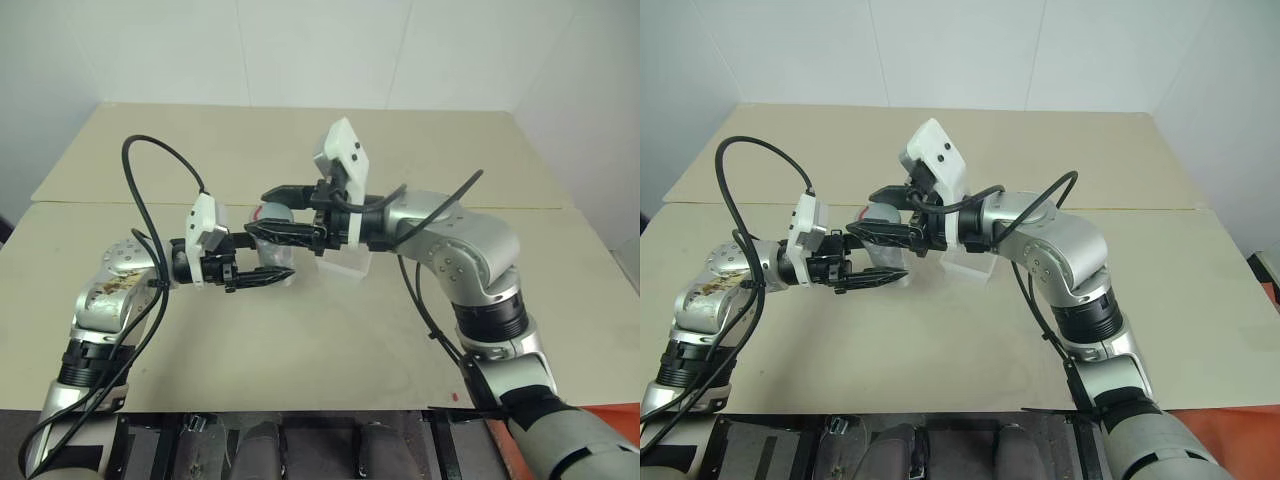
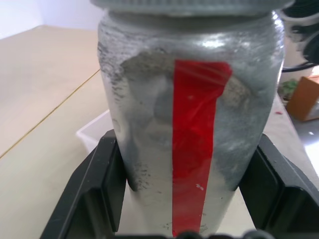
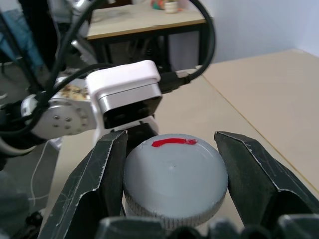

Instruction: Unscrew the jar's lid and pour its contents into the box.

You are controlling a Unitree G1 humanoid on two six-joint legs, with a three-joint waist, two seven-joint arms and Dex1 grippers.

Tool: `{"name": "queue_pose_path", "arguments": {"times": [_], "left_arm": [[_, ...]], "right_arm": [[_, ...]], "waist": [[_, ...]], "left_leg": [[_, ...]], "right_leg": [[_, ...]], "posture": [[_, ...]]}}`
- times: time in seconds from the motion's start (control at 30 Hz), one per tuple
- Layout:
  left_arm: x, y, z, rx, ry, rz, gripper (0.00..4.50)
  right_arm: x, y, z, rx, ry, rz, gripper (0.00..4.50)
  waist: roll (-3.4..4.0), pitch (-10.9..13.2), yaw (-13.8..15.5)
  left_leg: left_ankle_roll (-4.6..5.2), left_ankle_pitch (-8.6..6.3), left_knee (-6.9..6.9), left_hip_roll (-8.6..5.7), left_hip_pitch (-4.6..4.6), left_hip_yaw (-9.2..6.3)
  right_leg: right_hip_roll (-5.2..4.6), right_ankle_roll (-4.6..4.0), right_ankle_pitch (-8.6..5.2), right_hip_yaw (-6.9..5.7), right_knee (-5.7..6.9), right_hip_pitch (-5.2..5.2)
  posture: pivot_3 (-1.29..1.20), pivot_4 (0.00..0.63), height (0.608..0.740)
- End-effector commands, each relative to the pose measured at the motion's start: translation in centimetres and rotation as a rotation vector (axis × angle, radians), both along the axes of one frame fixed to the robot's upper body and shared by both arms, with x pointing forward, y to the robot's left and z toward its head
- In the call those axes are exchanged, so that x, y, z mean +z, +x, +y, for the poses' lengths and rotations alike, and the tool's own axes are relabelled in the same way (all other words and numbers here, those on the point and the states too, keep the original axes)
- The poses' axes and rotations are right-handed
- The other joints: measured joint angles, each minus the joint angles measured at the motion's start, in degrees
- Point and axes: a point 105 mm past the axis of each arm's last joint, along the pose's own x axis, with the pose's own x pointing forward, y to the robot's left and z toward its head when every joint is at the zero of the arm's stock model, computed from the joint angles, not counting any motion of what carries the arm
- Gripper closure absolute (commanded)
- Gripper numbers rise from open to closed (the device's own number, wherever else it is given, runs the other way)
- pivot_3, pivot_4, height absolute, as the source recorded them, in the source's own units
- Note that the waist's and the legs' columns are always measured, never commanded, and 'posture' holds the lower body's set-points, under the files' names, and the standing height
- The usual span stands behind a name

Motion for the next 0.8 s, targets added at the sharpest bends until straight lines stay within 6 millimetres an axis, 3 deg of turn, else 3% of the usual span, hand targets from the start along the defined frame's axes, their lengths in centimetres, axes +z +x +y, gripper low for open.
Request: {"name": "queue_pose_path", "arguments": {"times": [0.03, 0.5, 0.67, 0.8], "left_arm": [[3.8, -1.9, -0.9, -0.159, -0.093, -0.069, 1.72], [3.4, -4.3, -1.6, -0.393, -0.003, -0.031, 1.72], [3.2, -4.2, -1.6, -0.406, 0.016, -0.032, 1.72], [2.8, -3.9, -1.2, -0.375, 0.026, -0.022, 1.72]], "right_arm": [[0.2, -1.9, -0.1, 0.194, -0.024, -0.044, 1.72], [0.5, -4.0, -0.9, 0.639, -0.048, -0.040, 1.72], [0.5, -3.6, -0.8, 0.657, -0.052, -0.059, 1.72], [1.1, -2.7, -0.7, 0.576, -0.006, -0.074, 0.52]], "waist": [[0.00, 0.00, -0.02], [0.01, 0.01, -0.03], [0.02, 0.01, -0.03], [0.03, 0.02, -0.07]], "left_leg": [[0.00, 0.00, 0.00, 0.00, -0.01, 0.00], [0.00, 0.00, 0.01, 0.01, -0.01, 0.01], [0.00, 0.00, 0.02, 0.01, -0.01, 0.01], [-0.01, 0.01, 0.02, 0.03, -0.01, -0.01]], "right_leg": [[0.00, 0.00, 0.00, -0.01, 0.00, 0.00], [0.04, 0.00, 0.00, 0.02, 0.01, -0.03], [0.04, 0.00, 0.00, 0.02, 0.01, -0.02], [0.03, 0.00, 0.00, 0.01, 0.04, -0.04]], "posture": [[0.00, 0.150, 0.740], [0.00, 0.150, 0.740], [0.00, 0.150, 0.740], [0.00, 0.150, 0.740]]}}
